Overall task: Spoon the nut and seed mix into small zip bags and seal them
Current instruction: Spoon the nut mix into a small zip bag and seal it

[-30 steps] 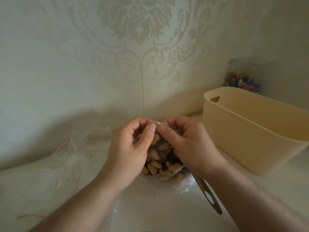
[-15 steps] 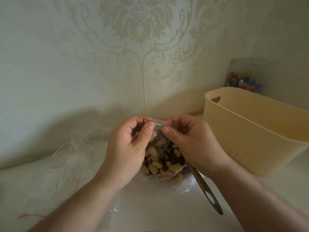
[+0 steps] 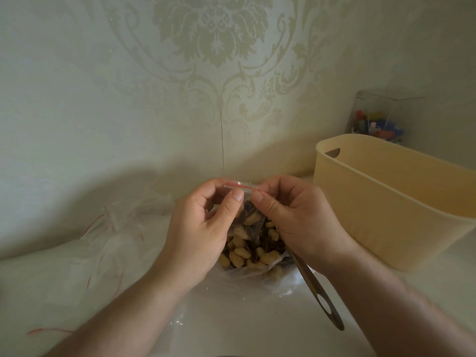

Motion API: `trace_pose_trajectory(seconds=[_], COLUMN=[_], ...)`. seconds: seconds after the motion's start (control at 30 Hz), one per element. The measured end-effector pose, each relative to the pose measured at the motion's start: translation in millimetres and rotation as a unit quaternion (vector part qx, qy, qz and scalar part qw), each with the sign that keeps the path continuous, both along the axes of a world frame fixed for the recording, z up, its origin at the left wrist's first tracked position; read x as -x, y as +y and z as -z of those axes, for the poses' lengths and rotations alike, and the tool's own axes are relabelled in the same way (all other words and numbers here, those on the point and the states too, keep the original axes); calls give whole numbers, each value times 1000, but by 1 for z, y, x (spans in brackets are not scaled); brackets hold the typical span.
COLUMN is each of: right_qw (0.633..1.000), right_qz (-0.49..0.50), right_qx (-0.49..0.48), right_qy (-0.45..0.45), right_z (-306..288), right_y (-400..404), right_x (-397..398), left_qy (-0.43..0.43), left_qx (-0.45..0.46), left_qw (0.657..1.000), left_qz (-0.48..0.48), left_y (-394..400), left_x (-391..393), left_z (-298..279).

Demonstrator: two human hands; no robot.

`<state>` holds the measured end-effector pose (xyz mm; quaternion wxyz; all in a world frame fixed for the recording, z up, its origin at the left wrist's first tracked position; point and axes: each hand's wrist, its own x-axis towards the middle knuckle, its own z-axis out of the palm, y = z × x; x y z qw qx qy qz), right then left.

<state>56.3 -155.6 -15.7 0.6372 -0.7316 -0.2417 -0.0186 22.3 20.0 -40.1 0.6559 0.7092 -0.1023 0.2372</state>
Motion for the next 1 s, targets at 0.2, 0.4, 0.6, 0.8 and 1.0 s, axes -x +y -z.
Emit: trace_pose_trajectory(seconds=[0.2, 0.4, 0.6, 0.8, 1.0], right_qw=[1000, 1000, 999, 1000, 999], right_qz=[4, -17, -27, -20, -9], right_qx=[-4, -23, -23, 0, -19], right_qy=[5, 10, -4, -12, 25], right_z=[1, 2, 4, 5, 0], right_y=[1, 1, 3, 4, 1], right_x=[0, -1, -3, -2, 0], left_qy=[4, 1, -2, 6, 6], left_qx=[-13, -22, -6, 1, 10], left_qw=[1000, 1000, 1000, 1000, 1000], left_qz=[-11, -3, 7, 17, -11], left_y=[2, 2, -2, -6, -1], left_x=[-2, -1, 1, 3, 3], left_z=[3, 3, 1, -1, -1])
